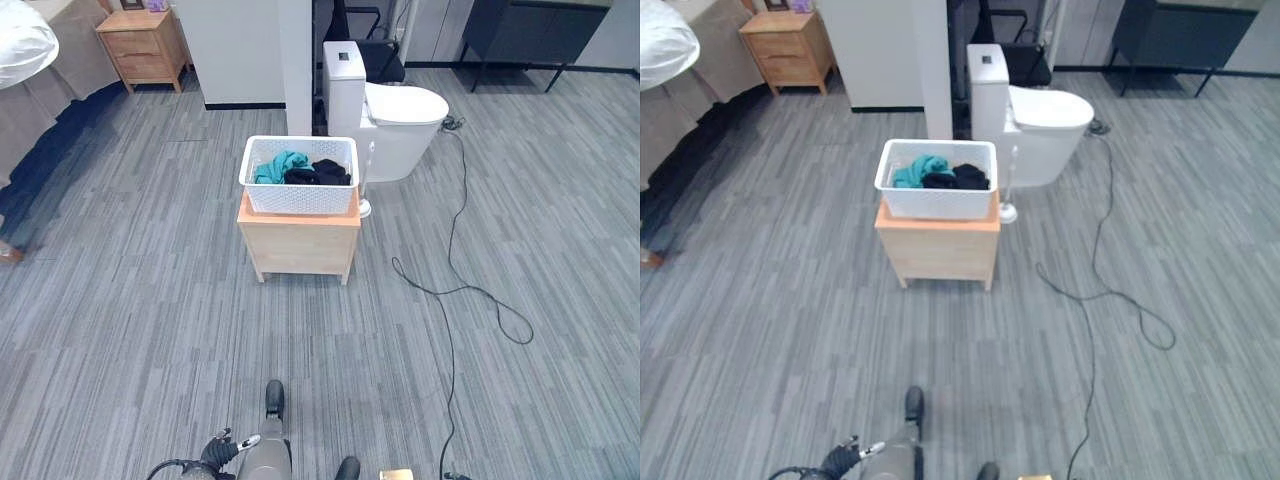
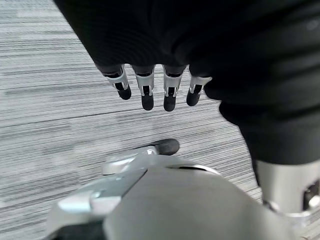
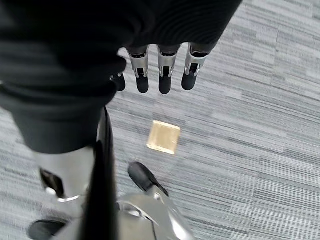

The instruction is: Grab the laundry basket,head to the washer,open it,put in the laundry and shut it.

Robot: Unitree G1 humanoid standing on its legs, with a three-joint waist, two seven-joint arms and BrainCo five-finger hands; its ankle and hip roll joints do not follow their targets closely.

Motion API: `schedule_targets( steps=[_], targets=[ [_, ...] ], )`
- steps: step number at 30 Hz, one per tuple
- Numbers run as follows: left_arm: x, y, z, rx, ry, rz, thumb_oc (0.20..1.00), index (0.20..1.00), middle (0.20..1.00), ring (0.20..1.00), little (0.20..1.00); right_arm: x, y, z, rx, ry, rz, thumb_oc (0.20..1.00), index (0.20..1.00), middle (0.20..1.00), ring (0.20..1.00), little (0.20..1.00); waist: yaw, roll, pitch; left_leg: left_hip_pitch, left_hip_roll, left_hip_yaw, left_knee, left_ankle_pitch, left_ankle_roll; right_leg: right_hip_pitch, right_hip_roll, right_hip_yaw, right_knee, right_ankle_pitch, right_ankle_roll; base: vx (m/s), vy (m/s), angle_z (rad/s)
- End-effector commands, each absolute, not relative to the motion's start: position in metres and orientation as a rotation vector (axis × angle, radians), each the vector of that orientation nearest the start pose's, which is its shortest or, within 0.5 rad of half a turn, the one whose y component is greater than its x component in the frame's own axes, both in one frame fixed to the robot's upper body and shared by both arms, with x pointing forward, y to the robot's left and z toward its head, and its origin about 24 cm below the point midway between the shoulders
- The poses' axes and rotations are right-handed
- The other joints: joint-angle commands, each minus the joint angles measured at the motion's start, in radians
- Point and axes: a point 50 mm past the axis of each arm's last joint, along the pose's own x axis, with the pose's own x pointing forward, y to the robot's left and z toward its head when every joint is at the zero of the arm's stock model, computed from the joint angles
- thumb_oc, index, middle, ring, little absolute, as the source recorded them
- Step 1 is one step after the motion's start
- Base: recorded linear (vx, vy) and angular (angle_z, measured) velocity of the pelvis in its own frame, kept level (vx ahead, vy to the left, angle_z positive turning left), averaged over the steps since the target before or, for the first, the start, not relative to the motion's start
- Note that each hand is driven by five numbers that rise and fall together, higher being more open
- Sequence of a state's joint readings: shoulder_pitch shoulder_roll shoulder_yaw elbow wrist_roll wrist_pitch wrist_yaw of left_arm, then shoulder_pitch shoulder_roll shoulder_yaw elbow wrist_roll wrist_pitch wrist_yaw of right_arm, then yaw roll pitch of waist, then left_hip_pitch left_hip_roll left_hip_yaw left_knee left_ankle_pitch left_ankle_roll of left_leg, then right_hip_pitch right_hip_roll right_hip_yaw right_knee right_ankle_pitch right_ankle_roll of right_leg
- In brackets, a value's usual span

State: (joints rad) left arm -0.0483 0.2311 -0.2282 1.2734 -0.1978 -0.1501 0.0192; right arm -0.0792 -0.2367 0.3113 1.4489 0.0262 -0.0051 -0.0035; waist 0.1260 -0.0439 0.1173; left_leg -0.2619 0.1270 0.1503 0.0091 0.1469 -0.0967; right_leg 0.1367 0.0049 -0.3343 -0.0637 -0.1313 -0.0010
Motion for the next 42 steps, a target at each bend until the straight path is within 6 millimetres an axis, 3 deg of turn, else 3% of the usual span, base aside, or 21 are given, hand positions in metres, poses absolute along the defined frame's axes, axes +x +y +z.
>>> schedule_targets(
  steps=[1, 2, 3, 4, 5, 6, 8, 10, 13, 16, 19, 24, 27, 28, 30, 31, 34, 36, 37, 40, 42],
  targets=[
    [0.123, 0.234, -0.15, 0.196, 1.023, 0.107, 1.0, 1.0, 1.0, 1.0, 1.0, 0.084, -0.237, -0.164, -0.377, 1.316, 0.037, 1.0, 1.0, 1.0, 1.0, 1.0, 0.027, -0.043, -0.023, -0.069, -0.046, 0.013, 0.126, -0.071, 0.067, 0.076, -0.156, -0.004, 0.197, -0.032, 0.1, 0.58, 0.415, -0.25],
    [0.128, 0.237, -0.147, 0.221, 1.003, 0.099, 1.0, 1.0, 1.0, 1.0, 1.0, 0.089, -0.236, -0.163, -0.368, 1.294, 0.034, 1.0, 1.0, 1.0, 1.0, 1.0, 0.01, -0.055, -0.019, -0.031, -0.089, 0.019, 0.125, -0.119, 0.108, -0.002, -0.202, 0.022, 0.388, 0.106, 0.137, 0.38, 0.306, -0.19],
    [0.128, 0.237, -0.147, 0.222, 1.004, 0.099, 1.0, 1.0, 1.0, 1.0, 1.0, 0.089, -0.236, -0.163, -0.368, 1.294, 0.034, 1.0, 1.0, 1.0, 1.0, 1.0, 0.011, -0.056, -0.019, -0.03, -0.091, 0.021, 0.125, -0.12, 0.11, -0.003, -0.205, 0.024, 0.391, 0.106, 0.14, 0.51, 0.452, -0.06],
    [0.135, 0.24, -0.143, 0.238, 0.97, 0.094, 1.0, 1.0, 1.0, 1.0, 1.0, 0.1, -0.239, -0.16, -0.365, 1.254, 0.015, 1.0, 1.0, 1.0, 1.0, 1.0, -0.011, -0.05, -0.006, 0.016, -0.128, 0.02, 0.111, -0.159, 0.153, -0.071, -0.234, 0.058, 0.563, 0.218, 0.167, 0.24, 0.226, 0.15],
    [0.136, 0.24, -0.143, 0.238, 0.969, 0.094, 1.0, 1.0, 1.0, 1.0, 1.0, 0.1, -0.239, -0.16, -0.365, 1.254, 0.015, 1.0, 1.0, 1.0, 1.0, 1.0, -0.01, -0.051, -0.006, 0.017, -0.129, 0.022, 0.111, -0.16, 0.154, -0.073, -0.236, 0.059, 0.564, 0.218, 0.168, 0.48, 0.411, 0.26],
    [0.141, 0.245, -0.14, 0.247, 0.949, 0.108, 1.0, 1.0, 1.0, 1.0, 1.0, 0.11, -0.243, -0.156, -0.34, 1.216, -0.031, 1.0, 1.0, 1.0, 1.0, 1.0, -0.024, -0.031, 0.01, 0.084, -0.139, 0.029, 0.089, -0.195, 0.186, -0.151, -0.285, 0.033, 0.699, 0.283, 0.192, 0.34, 0.252, 0.42],
    [0.142, 0.25, -0.137, 0.245, 0.937, 0.129, 1.0, 1.0, 1.0, 1.0, 1.0, 0.117, -0.247, -0.153, -0.316, 1.182, -0.07, 1.0, 1.0, 1.0, 1.0, 1.0, -0.04, -0.011, 0.028, 0.155, -0.137, 0.024, 0.054, -0.205, 0.194, -0.222, -0.312, -0.009, 0.713, 0.235, 0.173, 0.42, 0.205, 0.17],
    [0.144, 0.254, -0.135, 0.234, 0.918, 0.15, 1.0, 1.0, 1.0, 1.0, 1.0, 0.122, -0.253, -0.149, -0.28, 1.135, -0.121, 1.0, 1.0, 1.0, 1.0, 1.0, -0.053, -0.001, 0.041, 0.212, -0.127, 0.021, 0.025, -0.216, 0.179, -0.253, -0.31, -0.066, 0.588, 0.163, 0.154, 0.39, 0.002, -0.23],
    [0.146, 0.258, -0.13, 0.237, 0.884, 0.16, 1.0, 1.0, 1.0, 1.0, 1.0, 0.133, -0.264, -0.14, -0.258, 1.059, -0.184, 1.0, 1.0, 1.0, 1.0, 1.0, -0.065, -0.006, 0.048, 0.273, -0.11, 0.022, 0.006, -0.249, 0.145, -0.263, -0.279, -0.122, 0.307, 0.153, 0.154, 0.33, -0.134, -0.05],
    [0.161, 0.259, -0.121, 0.254, 0.813, 0.152, 1.0, 1.0, 1.0, 1.0, 1.0, 0.143, -0.275, -0.129, -0.226, 0.974, -0.255, 1.0, 1.0, 1.0, 1.0, 1.0, -0.09, -0.014, 0.055, 0.322, -0.104, -0.004, 0.002, -0.286, 0.122, -0.276, -0.252, -0.03, 0.082, 0.227, 0.193, 0.33, -0.159, 0.17],
    [0.174, 0.256, -0.112, 0.271, 0.747, 0.137, 1.0, 1.0, 1.0, 1.0, 1.0, 0.154, -0.292, -0.112, -0.195, 0.863, -0.344, 1.0, 1.0, 1.0, 1.0, 1.0, -0.115, -0.027, 0.052, 0.358, -0.105, -0.022, 0.005, -0.3, 0.115, -0.32, -0.271, 0.072, 0.004, 0.304, 0.213, 0.27, -0.132, 0.57],
    [0.186, 0.258, -0.095, 0.263, 0.636, 0.164, 1.0, 1.0, 1.0, 1.0, 1.0, 0.159, -0.318, -0.077, -0.171, 0.655, -0.471, 1.0, 1.0, 1.0, 1.0, 1.0, -0.145, -0.034, 0.002, 0.456, -0.088, -0.035, 0.001, -0.363, 0.092, -0.274, -0.256, 0.054, 0.025, 0.294, 0.211, 0.38, -0.196, 0.11],
    [0.192, 0.26, -0.089, 0.236, 0.597, 0.208, 1.0, 1.0, 1.0, 1.0, 1.0, 0.163, -0.325, -0.063, -0.164, 0.583, -0.504, 1.0, 1.0, 1.0, 1.0, 1.0, -0.163, -0.027, -0.009, 0.448, -0.045, -0.037, 0.082, -0.324, 0.052, -0.269, -0.22, 0.061, 0.065, 0.263, 0.187, 0.23, -0.215, -0.03],
    [0.201, 0.263, -0.078, 0.225, 0.541, 0.249, 1.0, 1.0, 1.0, 1.0, 1.0, 0.171, -0.327, -0.053, -0.16, 0.527, -0.51, 1.0, 1.0, 1.0, 1.0, 1.0, -0.156, -0.028, 0.005, 0.379, -0.01, -0.041, 0.244, -0.262, 0.023, -0.25, -0.199, 0.052, 0.08, 0.235, 0.157, 0.05, -0.243, -0.02],
    [0.209, 0.263, -0.067, 0.212, 0.489, 0.283, 1.0, 1.0, 1.0, 1.0, 1.0, 0.184, -0.327, -0.034, -0.198, 0.438, -0.49, 1.0, 1.0, 1.0, 1.0, 1.0, -0.149, -0.041, 0.027, 0.244, 0.0, -0.081, 0.502, -0.236, 0.035, -0.221, -0.174, 0.046, 0.077, 0.204, 0.115, 0.08, -0.324, 0.01],
    [0.221, 0.266, -0.048, 0.169, 0.388, 0.356, 1.0, 1.0, 1.0, 1.0, 1.0, 0.193, -0.329, -0.02, -0.241, 0.389, -0.473, 1.0, 1.0, 1.0, 1.0, 1.0, -0.138, -0.049, 0.042, 0.17, 0.037, -0.094, 0.591, -0.203, 0.033, -0.183, -0.143, 0.044, 0.061, 0.167, 0.083, 0.14, -0.257, -0.21],
    [0.23, 0.269, -0.025, 0.141, 0.271, 0.4, 1.0, 1.0, 1.0, 1.0, 1.0, 0.202, -0.328, -0.007, -0.269, 0.331, -0.459, 1.0, 1.0, 1.0, 1.0, 1.0, -0.113, -0.07, 0.041, 0.154, 0.069, -0.065, 0.389, -0.238, 0.041, -0.142, -0.154, 0.036, 0.036, 0.144, 0.094, 0.2, -0.049, -0.19],
    [0.23, 0.272, -0.019, 0.164, 0.248, 0.407, 1.0, 1.0, 1.0, 1.0, 1.0, 0.206, -0.327, -0.003, -0.285, 0.32, -0.44, 1.0, 1.0, 1.0, 1.0, 1.0, -0.102, -0.071, 0.039, 0.157, 0.074, -0.076, 0.248, -0.211, 0.033, -0.131, -0.155, 0.037, 0.03, 0.132, 0.098, 0.18, 0.116, 0.01],
    [0.231, 0.28, 0.0, 0.225, 0.18, 0.438, 1.0, 1.0, 1.0, 1.0, 1.0, 0.217, -0.323, 0.006, -0.308, 0.283, -0.407, 1.0, 1.0, 1.0, 1.0, 1.0, -0.069, -0.05, 0.033, 0.127, 0.1, -0.138, 0.017, -0.09, 0.001, -0.103, -0.144, 0.04, 0.037, 0.096, 0.097, 0.28, 0.205, -0.06],
    [0.227, 0.283, 0.009, 0.277, 0.157, 0.429, 1.0, 1.0, 1.0, 1.0, 1.0, 0.226, -0.316, 0.007, -0.322, 0.29, -0.366, 1.0, 1.0, 1.0, 1.0, 1.0, -0.059, -0.029, 0.014, 0.157, 0.099, -0.145, -0.011, -0.091, -0.004, -0.081, -0.142, 0.041, 0.05, 0.078, 0.102, 0.26, 0.189, -0.12],
    [0.222, 0.295, 0.031, 0.398, 0.093, 0.429, 1.0, 1.0, 1.0, 1.0, 1.0, 0.232, -0.306, 0.007, -0.349, 0.298, -0.292, 1.0, 1.0, 1.0, 1.0, 1.0, -0.032, -0.026, 0.003, 0.164, 0.071, -0.147, 0.011, -0.119, 0.004, -0.063, -0.168, 0.049, 0.057, 0.085, 0.11, 0.25, 0.198, -0.34]
  ],
)
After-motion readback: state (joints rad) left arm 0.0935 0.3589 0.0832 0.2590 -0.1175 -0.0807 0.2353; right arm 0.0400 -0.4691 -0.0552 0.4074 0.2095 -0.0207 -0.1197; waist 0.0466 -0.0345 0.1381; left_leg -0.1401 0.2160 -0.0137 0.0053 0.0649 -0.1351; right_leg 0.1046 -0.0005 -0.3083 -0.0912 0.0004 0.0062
